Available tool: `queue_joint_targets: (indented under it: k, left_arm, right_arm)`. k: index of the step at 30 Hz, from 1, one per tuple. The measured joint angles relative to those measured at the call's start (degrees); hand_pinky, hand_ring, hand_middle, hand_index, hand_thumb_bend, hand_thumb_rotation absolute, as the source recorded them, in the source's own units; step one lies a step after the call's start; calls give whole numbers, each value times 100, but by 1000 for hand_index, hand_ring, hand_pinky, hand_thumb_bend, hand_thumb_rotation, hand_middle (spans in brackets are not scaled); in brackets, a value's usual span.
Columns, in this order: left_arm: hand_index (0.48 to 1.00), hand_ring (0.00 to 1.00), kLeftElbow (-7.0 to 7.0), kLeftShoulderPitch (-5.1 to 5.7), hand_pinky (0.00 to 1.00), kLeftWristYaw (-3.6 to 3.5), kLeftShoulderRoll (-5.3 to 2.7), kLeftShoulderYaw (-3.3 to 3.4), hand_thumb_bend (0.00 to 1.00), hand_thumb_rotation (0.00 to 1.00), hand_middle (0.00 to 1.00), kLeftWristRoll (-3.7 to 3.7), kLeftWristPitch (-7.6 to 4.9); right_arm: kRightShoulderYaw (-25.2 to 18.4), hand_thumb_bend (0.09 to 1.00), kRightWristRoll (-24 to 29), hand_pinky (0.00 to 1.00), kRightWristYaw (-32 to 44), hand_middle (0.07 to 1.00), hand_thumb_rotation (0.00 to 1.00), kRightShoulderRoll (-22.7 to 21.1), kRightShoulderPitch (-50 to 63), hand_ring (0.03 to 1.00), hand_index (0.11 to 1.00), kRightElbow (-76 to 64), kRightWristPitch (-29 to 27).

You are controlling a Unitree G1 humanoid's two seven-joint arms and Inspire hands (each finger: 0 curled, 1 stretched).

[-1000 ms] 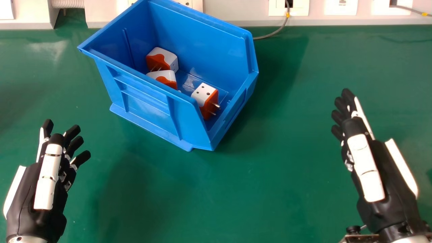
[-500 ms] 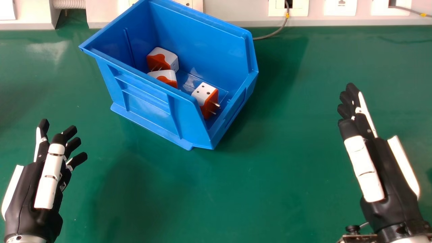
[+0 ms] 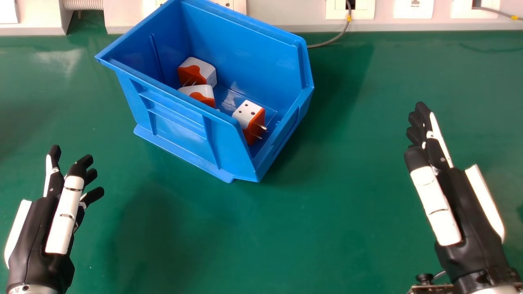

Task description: Pick all objects and put in blue box

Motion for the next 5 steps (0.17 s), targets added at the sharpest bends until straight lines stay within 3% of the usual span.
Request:
queue_joint_targets:
  k: [5]
  left_arm:
    - [937, 921, -204, 102, 856, 96, 14, -39, 484, 890, 937, 141, 121]
  right_arm:
    - [-1, 360, 23, 1000, 4, 1000, 1000, 0, 11, 1000, 1000, 0, 2]
